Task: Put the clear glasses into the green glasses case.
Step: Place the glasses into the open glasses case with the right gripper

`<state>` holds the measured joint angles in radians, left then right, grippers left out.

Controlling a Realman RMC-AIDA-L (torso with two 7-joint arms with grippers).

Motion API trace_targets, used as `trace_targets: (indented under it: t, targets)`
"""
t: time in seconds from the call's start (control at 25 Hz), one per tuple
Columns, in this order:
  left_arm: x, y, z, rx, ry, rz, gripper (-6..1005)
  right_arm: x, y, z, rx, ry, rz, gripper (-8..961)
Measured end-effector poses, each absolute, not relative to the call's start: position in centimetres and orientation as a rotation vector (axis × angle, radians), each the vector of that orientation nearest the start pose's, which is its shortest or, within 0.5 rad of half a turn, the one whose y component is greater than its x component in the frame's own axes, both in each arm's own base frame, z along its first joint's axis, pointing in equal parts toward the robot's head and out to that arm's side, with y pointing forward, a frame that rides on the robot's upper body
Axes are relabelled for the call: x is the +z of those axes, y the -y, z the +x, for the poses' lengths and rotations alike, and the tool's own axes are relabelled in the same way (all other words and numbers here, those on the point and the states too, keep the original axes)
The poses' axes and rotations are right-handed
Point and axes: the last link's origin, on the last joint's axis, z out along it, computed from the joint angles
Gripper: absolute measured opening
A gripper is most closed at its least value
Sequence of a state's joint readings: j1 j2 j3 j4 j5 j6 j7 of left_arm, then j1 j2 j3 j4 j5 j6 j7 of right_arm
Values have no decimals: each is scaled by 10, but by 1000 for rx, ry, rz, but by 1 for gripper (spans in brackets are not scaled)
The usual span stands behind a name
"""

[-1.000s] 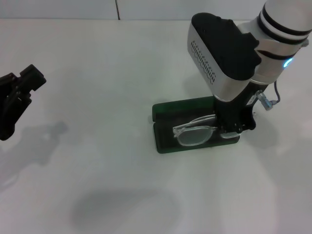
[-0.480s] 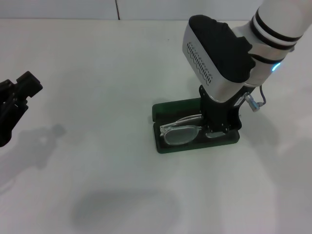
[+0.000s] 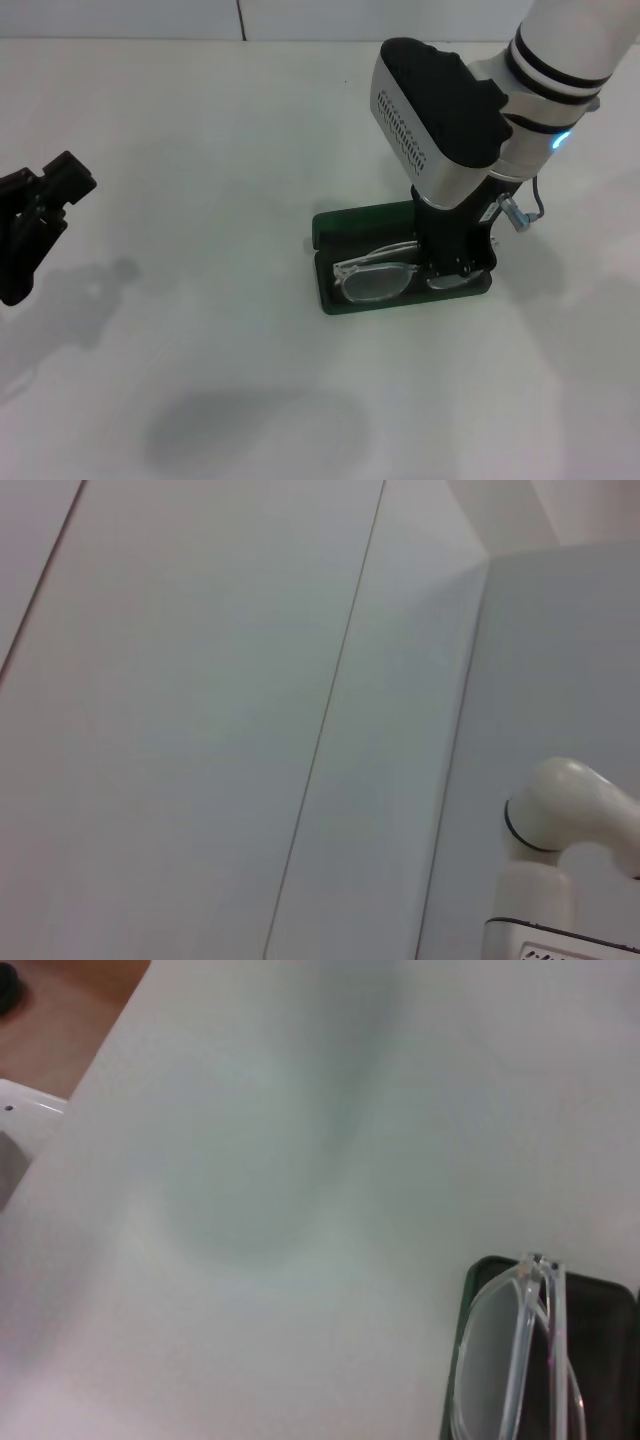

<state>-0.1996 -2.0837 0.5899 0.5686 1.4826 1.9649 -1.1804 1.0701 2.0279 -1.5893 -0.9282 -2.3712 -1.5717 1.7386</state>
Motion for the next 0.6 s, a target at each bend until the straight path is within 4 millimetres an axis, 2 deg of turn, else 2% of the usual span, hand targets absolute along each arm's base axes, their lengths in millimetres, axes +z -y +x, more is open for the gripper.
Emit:
trace_targets:
  t: [0.6]
  targets:
    - [54,-226,-294,-1424,490,-2220,88,-56,-380,89,-809,596,-3089,56]
